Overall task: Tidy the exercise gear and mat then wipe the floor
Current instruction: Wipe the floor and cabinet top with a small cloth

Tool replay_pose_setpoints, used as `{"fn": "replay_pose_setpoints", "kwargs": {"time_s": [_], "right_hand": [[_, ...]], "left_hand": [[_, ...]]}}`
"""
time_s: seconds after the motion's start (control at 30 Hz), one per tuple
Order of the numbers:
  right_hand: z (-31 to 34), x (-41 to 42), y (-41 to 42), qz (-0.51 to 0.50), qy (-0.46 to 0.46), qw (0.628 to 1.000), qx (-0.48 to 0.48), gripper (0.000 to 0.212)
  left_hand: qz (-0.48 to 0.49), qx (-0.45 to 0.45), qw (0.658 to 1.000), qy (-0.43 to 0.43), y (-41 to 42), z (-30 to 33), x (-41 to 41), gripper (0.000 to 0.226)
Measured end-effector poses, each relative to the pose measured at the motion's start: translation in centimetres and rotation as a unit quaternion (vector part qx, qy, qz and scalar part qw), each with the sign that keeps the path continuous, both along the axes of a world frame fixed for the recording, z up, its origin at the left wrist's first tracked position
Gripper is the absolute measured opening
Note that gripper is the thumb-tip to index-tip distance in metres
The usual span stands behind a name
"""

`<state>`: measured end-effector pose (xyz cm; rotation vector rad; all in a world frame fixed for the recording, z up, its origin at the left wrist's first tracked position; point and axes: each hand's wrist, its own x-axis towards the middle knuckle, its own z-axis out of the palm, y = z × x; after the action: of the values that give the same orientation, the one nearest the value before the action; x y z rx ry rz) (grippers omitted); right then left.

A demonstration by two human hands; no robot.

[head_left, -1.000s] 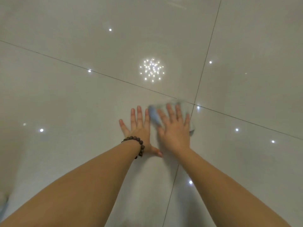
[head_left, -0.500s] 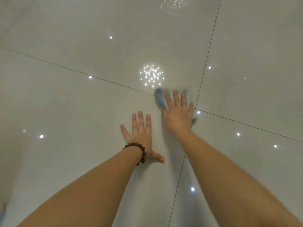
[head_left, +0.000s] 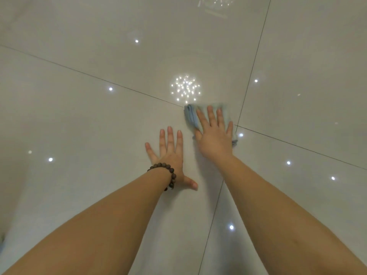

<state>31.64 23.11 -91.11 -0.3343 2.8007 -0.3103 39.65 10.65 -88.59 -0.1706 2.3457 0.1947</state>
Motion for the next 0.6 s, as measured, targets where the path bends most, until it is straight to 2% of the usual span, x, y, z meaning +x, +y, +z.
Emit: {"fn": "replay_pose_setpoints", "kwargs": {"time_s": [0.07, 0.13, 0.27, 0.4, 0.5, 0.6], "right_hand": [[0.1, 7.2, 2.1, 0.013, 0.044, 0.999, -0.002, 0.062], [0.2, 12.2, 4.1, 0.023, 0.046, 0.999, 0.007, 0.065], [0.1, 6.5, 3.5, 0.045, 0.014, 0.998, 0.051, 0.061], [0.2, -2.9, 0.0, -0.021, -0.010, 1.000, 0.004, 0.059], [0.3, -2.2, -0.2, -0.011, -0.004, 1.000, 0.010, 0.061], [0.4, 3.0, 5.1, 0.051, 0.017, 0.998, 0.018, 0.061]], "left_hand": [[0.000, 0.009, 1.000, 0.003, 0.0, -0.1, 0.0, 0.164], [0.004, 0.012, 1.000, 0.008, -0.1, -0.2, -0.1, 0.165], [-0.002, 0.000, 1.000, 0.003, 0.0, -0.3, 0.0, 0.165], [-0.002, -0.006, 1.000, 0.005, 0.0, -0.5, 0.0, 0.165], [-0.001, -0.009, 1.000, 0.006, 0.0, -0.5, -0.1, 0.165], [-0.005, -0.014, 1.000, 0.014, -0.1, -0.4, -0.2, 0.165]]}}
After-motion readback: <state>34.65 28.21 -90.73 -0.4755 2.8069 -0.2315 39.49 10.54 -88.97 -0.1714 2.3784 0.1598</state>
